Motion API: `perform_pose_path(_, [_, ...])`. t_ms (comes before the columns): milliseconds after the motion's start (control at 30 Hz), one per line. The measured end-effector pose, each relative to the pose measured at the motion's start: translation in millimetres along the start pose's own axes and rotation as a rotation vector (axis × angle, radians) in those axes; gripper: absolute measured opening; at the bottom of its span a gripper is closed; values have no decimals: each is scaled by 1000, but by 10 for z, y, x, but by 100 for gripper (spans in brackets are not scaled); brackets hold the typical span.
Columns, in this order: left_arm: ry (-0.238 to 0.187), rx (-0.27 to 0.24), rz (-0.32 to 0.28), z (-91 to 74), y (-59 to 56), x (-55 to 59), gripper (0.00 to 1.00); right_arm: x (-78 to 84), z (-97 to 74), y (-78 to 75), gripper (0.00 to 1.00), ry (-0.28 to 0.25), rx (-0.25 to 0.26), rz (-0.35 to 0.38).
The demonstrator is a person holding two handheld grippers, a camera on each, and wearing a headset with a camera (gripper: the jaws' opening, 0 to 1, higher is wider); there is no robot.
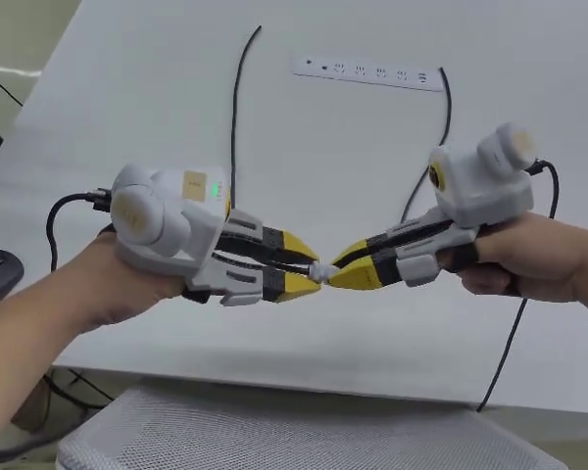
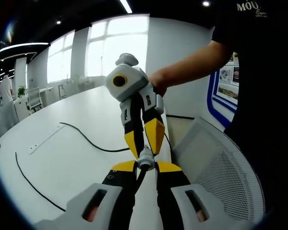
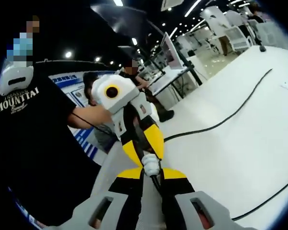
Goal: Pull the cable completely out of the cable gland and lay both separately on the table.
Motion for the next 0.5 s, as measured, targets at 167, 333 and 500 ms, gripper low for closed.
perform_pose_path(167, [-13,-11,-35,-10,38,17,15,-25,4,18,9,34,146,-312])
perform_pose_path(333, [-23,-9,-82,0,34,63,15,32,38,34,9,113,290,-503])
perform_pose_path(500, [-5,-4,-116,23,-10,150,15,148,105,-1,9,215,399,-685])
Point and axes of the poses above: the centre of the closed fingertips' face, and the gripper's own axes: z roughly forward along the fingers, y roughly to its left, x roughly out of its underside, the point moved 2 cm from there along -z, roughly backward along the fingers, and after that the axes turned 4 degrees about z, right-handed, at the moved point
